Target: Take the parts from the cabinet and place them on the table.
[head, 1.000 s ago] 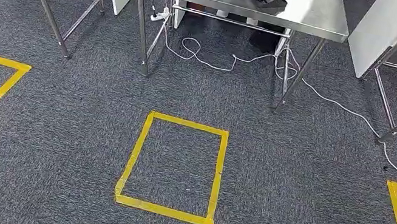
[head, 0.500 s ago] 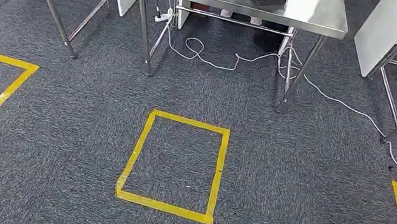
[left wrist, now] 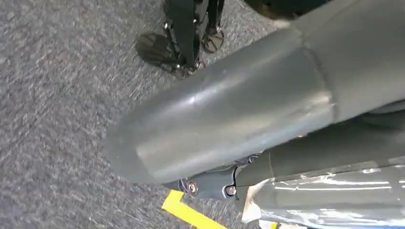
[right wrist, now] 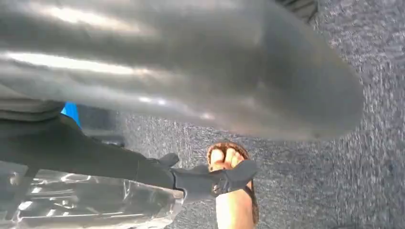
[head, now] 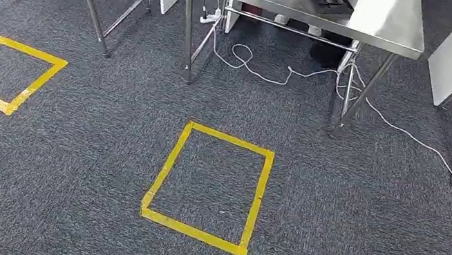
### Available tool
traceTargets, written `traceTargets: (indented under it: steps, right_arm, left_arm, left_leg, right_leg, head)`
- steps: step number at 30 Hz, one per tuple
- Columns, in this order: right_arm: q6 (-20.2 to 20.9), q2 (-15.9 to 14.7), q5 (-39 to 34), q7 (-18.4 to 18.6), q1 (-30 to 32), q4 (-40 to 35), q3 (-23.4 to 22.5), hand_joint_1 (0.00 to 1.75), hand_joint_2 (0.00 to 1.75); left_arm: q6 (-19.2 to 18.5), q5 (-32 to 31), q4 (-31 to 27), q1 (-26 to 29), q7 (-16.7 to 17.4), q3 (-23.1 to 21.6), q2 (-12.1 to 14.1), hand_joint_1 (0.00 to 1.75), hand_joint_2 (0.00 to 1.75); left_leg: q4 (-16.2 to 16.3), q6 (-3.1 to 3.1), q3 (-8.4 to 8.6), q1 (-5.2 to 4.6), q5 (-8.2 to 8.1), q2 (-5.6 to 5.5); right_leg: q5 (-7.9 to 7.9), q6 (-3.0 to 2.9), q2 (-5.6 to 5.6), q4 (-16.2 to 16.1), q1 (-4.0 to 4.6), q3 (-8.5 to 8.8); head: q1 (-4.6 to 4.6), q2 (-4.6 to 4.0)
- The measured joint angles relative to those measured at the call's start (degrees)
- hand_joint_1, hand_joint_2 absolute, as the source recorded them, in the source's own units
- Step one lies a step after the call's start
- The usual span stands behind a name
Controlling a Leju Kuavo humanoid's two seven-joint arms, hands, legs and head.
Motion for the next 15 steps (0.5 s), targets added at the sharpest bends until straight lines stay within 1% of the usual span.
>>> traceTargets:
  steps: [1, 2, 3, 4, 5, 6, 7, 8, 9, 10, 11, 12, 13, 14, 15]
  right_arm:
    - [0.00, -0.07, 0.07, -0.02, -0.03, -0.02, 0.00, 0.00, 0.00]
    - [0.00, -0.07, 0.11, -0.02, -0.02, -0.02, 0.00, 0.00, 0.00]
    - [0.00, -0.07, 0.15, -0.02, 0.08, -0.02, 0.00, 0.00, 0.00]
    - [0.00, -0.09, 0.13, -0.02, 0.11, 0.00, 0.00, 0.00, 0.00]
    - [0.00, -0.11, 0.11, 0.00, 0.22, 0.00, -0.04, 0.00, 0.00]
    - [0.00, -0.11, 0.04, 0.00, 0.31, 0.00, -0.09, 0.00, 0.00]
    - [0.00, -0.11, -0.04, 0.07, 0.38, 0.00, -0.15, 0.00, 0.00]
    - [0.00, -0.11, -0.15, 0.15, 0.38, 0.00, -0.20, 0.00, 0.00]
    - [0.00, -0.20, -0.22, 0.17, 0.33, 0.00, -0.24, 0.00, 0.00]
    - [0.00, -0.24, -0.31, 0.15, 0.26, 0.00, -0.26, 0.00, 0.00]
    - [0.00, -0.22, -0.41, 0.17, 0.31, 0.02, -0.33, 0.00, 0.00]
    - [0.02, -0.20, -0.57, 0.17, 0.28, 0.04, -0.39, 0.00, 0.00]
    - [0.02, -0.20, -0.66, 0.20, 0.29, 0.04, -0.46, 0.00, 0.00]
    - [0.02, -0.18, -0.68, 0.20, 0.17, 0.04, -0.55, 0.00, 0.00]
    - [0.02, -0.15, -0.72, 0.20, 0.10, 0.04, -0.66, 0.00, 0.00]
  left_arm:
    - [0.00, 0.00, 0.00, 0.02, -0.02, 0.00, -0.02, 0.00, 0.00]
    - [0.00, 0.00, 0.00, -0.03, -0.02, 0.00, -0.02, 0.00, 0.00]
    - [0.09, 0.00, -0.02, -0.14, -0.02, 0.00, 0.00, 0.00, 0.00]
    - [0.11, 0.00, 0.00, -0.18, -0.02, 0.00, 0.00, 0.00, 0.00]
    - [0.11, 0.00, 0.00, -0.16, -0.02, 0.00, 0.00, 0.00, 0.00]
    - [0.13, -0.02, 0.00, -0.11, -0.02, 0.00, 0.00, 0.00, 0.00]
    - [0.13, -0.04, 0.00, -0.07, -0.02, 0.00, 0.00, 0.00, 0.00]
    - [0.13, -0.07, 0.00, 0.02, -0.02, 0.00, -0.02, 0.00, 0.00]
    - [0.13, -0.13, 0.00, 0.02, -0.02, 0.00, -0.07, 0.00, 0.00]
    - [0.07, -0.31, 0.00, -0.01, -0.02, 0.00, -0.07, 0.00, 0.00]
    - [-0.04, -0.42, 0.00, -0.04, -0.02, 0.00, -0.07, 0.00, 0.00]
    - [-0.11, -0.44, 0.00, -0.13, -0.02, 0.00, -0.07, 0.00, 0.00]
    - [-0.13, -0.50, 0.00, -0.09, 0.00, 0.00, -0.07, 0.00, 0.00]
    - [-0.15, -0.50, 0.00, -0.03, 0.00, 0.00, -0.07, 0.00, 0.00]
    - [-0.15, -0.52, 0.00, 0.04, 0.04, 0.00, -0.07, 0.00, 0.00]
  left_leg:
    - [-0.66, 0.47, 0.34, 0.69, 0.73, -0.57]
    - [-0.74, 0.70, 0.10, 0.59, 0.89, -0.98]
    - [-0.73, 1.04, -0.20, 0.65, 1.14, -1.56]
    - [-0.72, 1.17, -0.46, 0.63, 1.28, -2.16]
    - [-0.67, 1.13, -0.77, 0.61, 1.45, -2.99]
    - [-0.67, 1.05, -0.89, 0.62, 1.57, -3.69]
    - [-0.65, 0.96, -0.95, 0.63, 1.66, -4.38]
    - [-0.63, 0.84, -0.95, 0.64, 1.74, -4.96]
    - [-0.60, 0.67, -0.90, 0.66, 1.84, -5.88]
    - [-0.55, 0.44, -0.91, 0.70, 1.93, -6.51]
    - [-0.42, 0.12, -1.10, 0.55, 2.02, -7.04]
    - [-0.20, -0.31, -1.19, 0.22, 1.93, -7.63]
    - [-0.30, -0.65, -1.30, 0.24, 2.07, -7.88]
    - [-0.42, -0.98, -1.39, 0.45, 2.26, -8.46]
    - [-0.51, -1.36, -1.59, 0.56, 2.45, -8.96]
  right_leg:
    - [-0.71, 0.50, 1.09, 0.89, 0.02, -0.53]
    - [-2.11, 0.40, 3.21, 2.82, -0.18, -1.28]
    - [-4.31, 0.03, 4.84, 6.86, -0.46, -3.12]
    - [-6.41, -0.17, 5.51, 11.59, -0.72, -5.30]
    - [-8.27, -0.12, 5.76, 16.76, -0.84, -7.67]
    - [-8.63, 0.32, 5.82, 19.01, -0.91, -8.65]
    - [-7.98, 0.88, 5.84, 18.31, -1.08, -8.31]
    - [-6.66, 1.47, 5.88, 15.78, -1.20, -6.92]
    - [-4.00, 2.27, 6.32, 9.63, -1.50, -3.91]
    - [-1.92, 2.73, 7.94, 3.88, -1.81, -1.16]
    - [-1.14, 2.67, 10.97, 0.16, -2.06, 0.19]
    - [-0.71, 1.94, 10.17, -0.04, -1.66, -0.03]
    - [-0.71, 1.72, 9.65, 0.04, -1.58, -0.03]
    - [-0.66, 1.41, 9.36, 0.13, -1.32, 0.02]
    - [-0.46, 1.05, 8.71, 0.06, -1.29, 0.50]
  head:
    - [0.07, 0.00]
    - [0.24, 0.02]
    - [0.39, 0.02]
    - [0.39, 0.00]
    - [0.48, 0.00]
    - [0.46, 0.00]
    - [0.44, 0.00]
    - [0.48, 0.00]
    - [0.44, 0.02]
    - [0.52, 0.00]
    - [0.66, 0.00]
    - [0.53, 0.00]
    - [0.37, 0.00]
    - [0.44, 0.00]
    - [0.46, 0.00]
